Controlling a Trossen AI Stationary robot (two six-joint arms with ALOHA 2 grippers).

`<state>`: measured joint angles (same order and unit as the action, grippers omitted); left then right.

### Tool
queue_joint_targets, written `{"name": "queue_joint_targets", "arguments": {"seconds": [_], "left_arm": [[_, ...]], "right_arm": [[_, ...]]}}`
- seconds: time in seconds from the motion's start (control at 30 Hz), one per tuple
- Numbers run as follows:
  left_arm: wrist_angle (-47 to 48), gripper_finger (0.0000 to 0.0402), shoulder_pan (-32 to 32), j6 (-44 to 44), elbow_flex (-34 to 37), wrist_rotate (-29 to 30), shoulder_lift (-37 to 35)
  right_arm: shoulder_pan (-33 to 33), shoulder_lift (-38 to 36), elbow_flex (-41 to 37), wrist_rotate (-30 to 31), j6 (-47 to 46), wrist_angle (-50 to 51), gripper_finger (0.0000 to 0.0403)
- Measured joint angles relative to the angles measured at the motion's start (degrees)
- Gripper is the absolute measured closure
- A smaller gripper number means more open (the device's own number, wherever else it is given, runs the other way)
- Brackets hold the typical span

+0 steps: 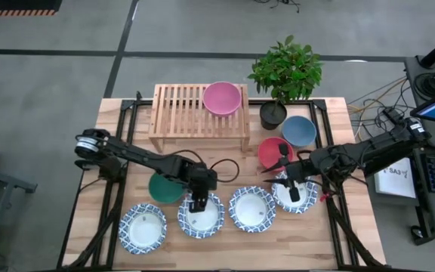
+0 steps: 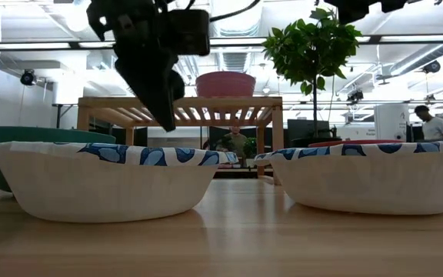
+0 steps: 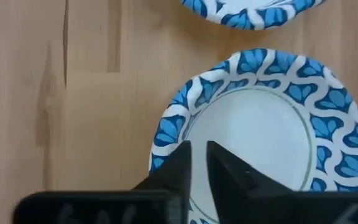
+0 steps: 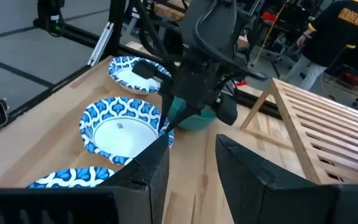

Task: Place and stack bowls onto a shelf
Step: Put the white-blue bowl on the shelf

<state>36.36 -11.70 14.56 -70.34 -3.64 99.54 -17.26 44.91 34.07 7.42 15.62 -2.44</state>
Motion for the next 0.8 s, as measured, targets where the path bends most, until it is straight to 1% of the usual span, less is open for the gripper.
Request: {"name": "queue_joint_targets", "arguments": {"seconds": [0.07,0.27,0.37,0.47,0.6,0.7,0.8], "left_arm": [[0.99,0.0327,0.0,-0.62,-1.06,0.32,0.91],[1.7,0.0234,0.0,-3.3,-2.02,4.03,4.12],[1.89,0.021,0.02,-4.45,-1.71,4.18,5.27],[1.66,0.0209,0.0,-4.6,-1.49,4.16,5.78],[1.04,0.0222,0.07,-4.61,-0.53,4.16,6.45],[-0.44,0.0239,0.07,-4.62,-0.34,4.13,6.6],[-1.01,0.0266,0.07,-4.64,-0.31,4.12,6.92]], "right_arm": [[0.0,0.05,-0.11,0.0,-0.02,0.09,0.0282],[0.0,0.11,-0.11,0.0,-0.04,0.09,0.0282],[0.0,0.13,-0.11,0.02,-0.09,0.22,0.0282],[0.0,0.14,-0.11,0.02,-0.14,0.4,0.0282],[0.02,0.15,-0.11,0.04,-0.13,0.4,0.0282],[0.02,0.15,-0.11,0.04,-0.13,0.42,0.0282],[0.02,0.15,-0.11,0.05,-0.13,0.4,0.0282]]}}
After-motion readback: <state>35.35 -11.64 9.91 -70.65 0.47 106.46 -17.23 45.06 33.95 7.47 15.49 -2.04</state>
